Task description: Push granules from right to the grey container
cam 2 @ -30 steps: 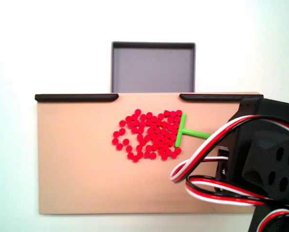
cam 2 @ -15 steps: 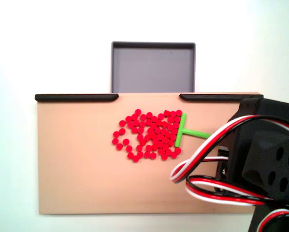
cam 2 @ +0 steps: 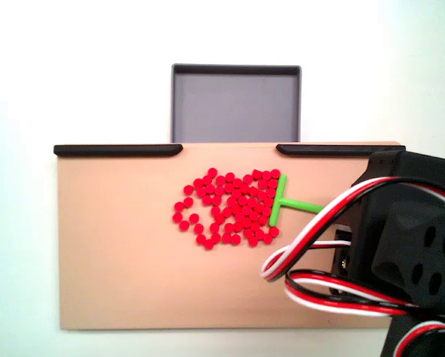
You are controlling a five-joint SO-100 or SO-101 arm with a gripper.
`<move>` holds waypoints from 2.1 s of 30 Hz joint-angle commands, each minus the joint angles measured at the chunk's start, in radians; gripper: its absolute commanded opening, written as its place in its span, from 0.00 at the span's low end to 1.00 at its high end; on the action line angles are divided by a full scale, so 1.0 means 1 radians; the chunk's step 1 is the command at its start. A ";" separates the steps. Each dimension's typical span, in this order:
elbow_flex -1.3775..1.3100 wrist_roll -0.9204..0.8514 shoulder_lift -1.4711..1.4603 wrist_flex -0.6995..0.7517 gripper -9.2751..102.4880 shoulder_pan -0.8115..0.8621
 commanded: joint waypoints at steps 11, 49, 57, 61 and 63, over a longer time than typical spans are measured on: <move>-0.046 -0.241 -0.014 -0.006 0.08 -0.014; -0.066 -0.133 -0.028 0.005 0.08 -0.037; -0.066 -0.098 -0.026 0.005 0.08 -0.046; -0.066 -0.089 -0.026 0.005 0.08 -0.048; -0.066 -0.087 -0.028 0.005 0.08 -0.048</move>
